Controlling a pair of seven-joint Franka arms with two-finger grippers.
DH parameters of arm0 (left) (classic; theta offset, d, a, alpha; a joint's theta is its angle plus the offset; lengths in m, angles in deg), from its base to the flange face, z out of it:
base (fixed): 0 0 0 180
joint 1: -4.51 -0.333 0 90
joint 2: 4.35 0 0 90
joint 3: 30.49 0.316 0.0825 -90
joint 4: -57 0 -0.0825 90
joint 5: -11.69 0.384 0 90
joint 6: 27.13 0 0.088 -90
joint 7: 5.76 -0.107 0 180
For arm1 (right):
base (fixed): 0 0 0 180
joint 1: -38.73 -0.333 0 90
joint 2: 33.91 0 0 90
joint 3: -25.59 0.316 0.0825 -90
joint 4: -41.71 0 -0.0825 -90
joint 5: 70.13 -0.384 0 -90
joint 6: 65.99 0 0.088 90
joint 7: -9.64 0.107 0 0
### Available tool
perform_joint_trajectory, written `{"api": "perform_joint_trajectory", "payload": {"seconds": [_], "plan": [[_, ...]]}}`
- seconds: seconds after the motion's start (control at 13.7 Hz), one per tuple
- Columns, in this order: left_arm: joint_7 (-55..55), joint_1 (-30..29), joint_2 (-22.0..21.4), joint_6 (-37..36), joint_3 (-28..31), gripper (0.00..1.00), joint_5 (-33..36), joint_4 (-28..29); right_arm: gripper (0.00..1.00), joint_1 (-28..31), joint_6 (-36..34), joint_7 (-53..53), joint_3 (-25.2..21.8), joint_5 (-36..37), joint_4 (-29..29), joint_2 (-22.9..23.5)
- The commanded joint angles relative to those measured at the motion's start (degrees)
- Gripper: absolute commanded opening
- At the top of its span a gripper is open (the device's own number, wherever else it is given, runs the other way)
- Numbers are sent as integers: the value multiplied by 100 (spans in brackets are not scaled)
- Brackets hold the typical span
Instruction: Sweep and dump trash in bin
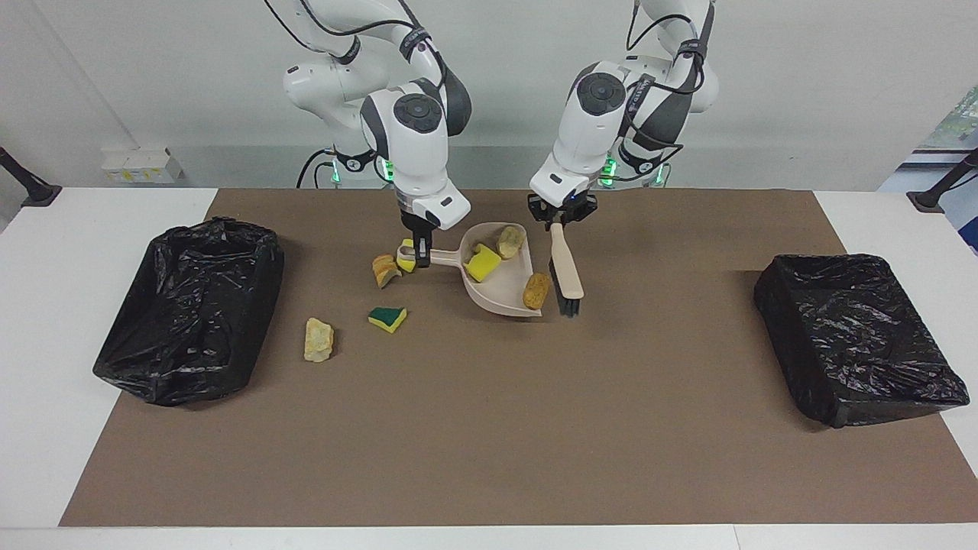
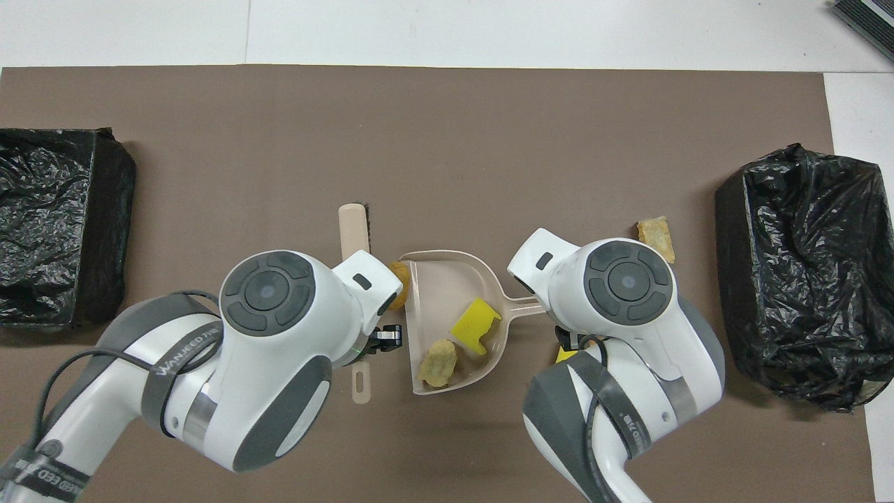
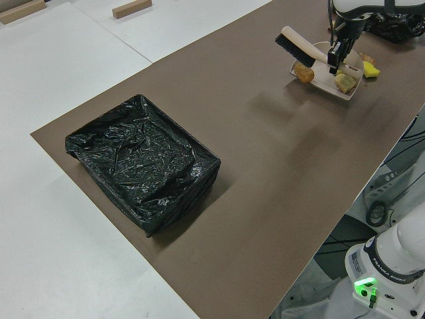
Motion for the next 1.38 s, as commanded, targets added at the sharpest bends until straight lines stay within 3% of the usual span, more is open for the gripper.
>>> {"api": "perform_joint_trajectory", "payload": {"seconds": [0.0,0.15,0.36,0.73,0.87,1.31], "plan": [[88,-408,-107,-425,-25,0,61,-12,0,217,287,-526,53,-374,103,-124],[71,-646,-186,-541,-43,0,307,83,0,323,428,-730,53,-664,112,-106],[-112,-944,128,-199,-34,0,325,128,0,271,376,-669,36,-744,235,-115],[-1773,-1902,375,-145,-25,0,360,225,0,-168,358,358,36,-340,244,113],[-1854,-1982,402,-58,-34,0,789,391,0,-204,367,508,36,-314,244,262],[-2248,-1808,640,532,-52,0,808,927,0,-406,94,1291,36,143,244,334]]}}
